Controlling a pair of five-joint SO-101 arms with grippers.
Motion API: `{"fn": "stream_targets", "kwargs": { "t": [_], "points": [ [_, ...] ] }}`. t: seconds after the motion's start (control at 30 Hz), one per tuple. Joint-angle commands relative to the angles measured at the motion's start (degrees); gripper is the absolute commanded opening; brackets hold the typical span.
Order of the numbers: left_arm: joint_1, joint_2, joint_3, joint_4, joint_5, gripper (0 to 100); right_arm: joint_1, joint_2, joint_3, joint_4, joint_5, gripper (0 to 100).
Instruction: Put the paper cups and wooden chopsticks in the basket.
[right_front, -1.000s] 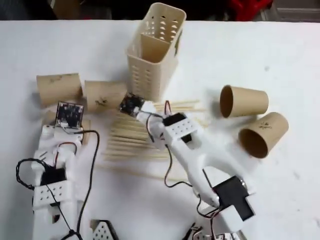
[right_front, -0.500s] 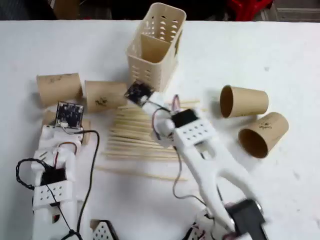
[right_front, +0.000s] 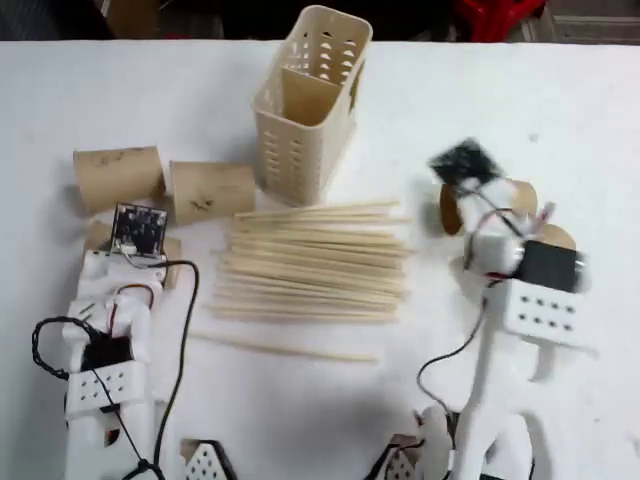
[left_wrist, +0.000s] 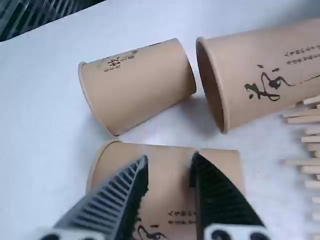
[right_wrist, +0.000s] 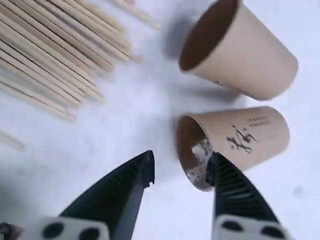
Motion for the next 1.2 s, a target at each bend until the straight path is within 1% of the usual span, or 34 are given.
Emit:
{"fn": "stream_targets", "kwargs": {
  "t": [0.0, 0.07, 0.23, 0.43, 0.57, 0.6, 0.67, 0.83, 0.9, 0.93, 1.07, 1.17],
  "points": [
    [-0.75, -0.04, 0.26, -0.79, -0.53, 15, 6.81, -1.01, -0.79, 0.13, 10.46, 18.7],
    [-0.75, -0.04, 0.26, -0.79, -0.53, 15, 8.92, -0.57, 0.79, -1.27, 13.36, 21.9],
    [-0.75, -0.04, 0.26, -0.79, -0.53, 15, 11.30, -0.48, 8.26, -10.77, 14.15, 30.6],
    [-0.75, -0.04, 0.26, -0.70, -0.53, 15, 11.21, -0.48, 17.49, -20.70, 14.15, 30.8],
    [-0.66, -0.04, 0.26, -0.70, -0.53, 15, 12.97, -0.40, 23.12, -29.85, 14.07, 30.7],
    [-0.66, -0.04, 0.26, -0.70, -0.53, 15, 13.41, -0.40, 24.09, -31.78, 13.98, 30.0],
    [-0.66, -0.04, 0.26, -0.70, -0.53, 15, 14.64, -0.40, 25.76, -35.56, 13.71, 25.6],
    [-0.66, -0.04, 0.26, -0.70, -0.53, 15, 16.48, -0.40, 30.51, -45.32, 13.63, 8.7],
    [-0.04, 0.04, 0.26, -0.53, -0.53, 15, 16.57, -0.48, 31.82, -47.52, 13.63, 2.9],
    [0.22, 0.04, 0.26, -0.44, -0.53, 15, 17.10, -0.48, 31.91, -47.69, 13.45, 1.2],
    [0.22, 0.04, 0.26, -0.44, -0.53, 15, 20.44, -1.45, 30.95, -47.25, 10.11, 1.5],
    [0.22, 0.04, 0.26, -0.53, -0.53, 15, 23.69, -2.95, 26.46, -39.60, 10.02, 1.6]
  ]
}}
